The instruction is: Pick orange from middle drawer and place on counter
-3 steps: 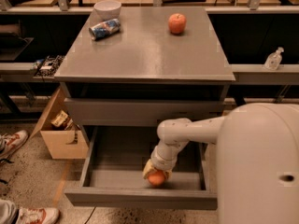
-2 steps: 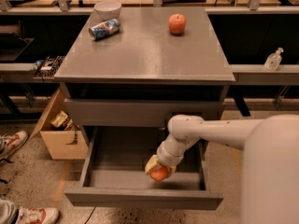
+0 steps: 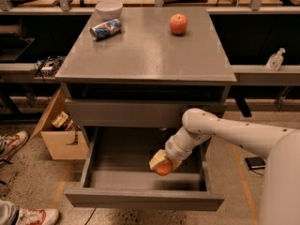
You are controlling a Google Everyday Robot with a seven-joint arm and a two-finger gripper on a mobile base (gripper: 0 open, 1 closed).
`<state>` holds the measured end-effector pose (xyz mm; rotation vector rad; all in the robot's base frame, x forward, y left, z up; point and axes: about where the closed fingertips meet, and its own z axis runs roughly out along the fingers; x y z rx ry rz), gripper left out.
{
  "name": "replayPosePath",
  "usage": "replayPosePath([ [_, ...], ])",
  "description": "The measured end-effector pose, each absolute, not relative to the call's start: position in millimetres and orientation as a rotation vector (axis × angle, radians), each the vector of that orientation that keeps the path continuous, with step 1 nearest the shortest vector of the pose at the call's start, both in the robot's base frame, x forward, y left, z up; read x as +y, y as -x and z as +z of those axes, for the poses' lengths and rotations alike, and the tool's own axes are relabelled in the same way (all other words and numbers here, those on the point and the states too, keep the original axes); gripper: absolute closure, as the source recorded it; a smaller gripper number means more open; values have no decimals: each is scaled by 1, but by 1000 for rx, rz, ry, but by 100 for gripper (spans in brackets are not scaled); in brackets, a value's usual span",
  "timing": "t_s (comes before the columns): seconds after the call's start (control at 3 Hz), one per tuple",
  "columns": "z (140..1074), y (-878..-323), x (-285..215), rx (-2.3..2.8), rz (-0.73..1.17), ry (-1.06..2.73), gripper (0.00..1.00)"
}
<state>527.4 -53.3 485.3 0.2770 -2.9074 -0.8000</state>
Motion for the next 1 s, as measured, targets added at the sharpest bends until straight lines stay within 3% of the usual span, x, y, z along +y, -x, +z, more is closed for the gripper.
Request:
replayPosePath([
  [0.67,514,-528,-64,-2984,-844,-332,100],
  [1.0,567,-524,-85,-3104,-957,-416,100],
])
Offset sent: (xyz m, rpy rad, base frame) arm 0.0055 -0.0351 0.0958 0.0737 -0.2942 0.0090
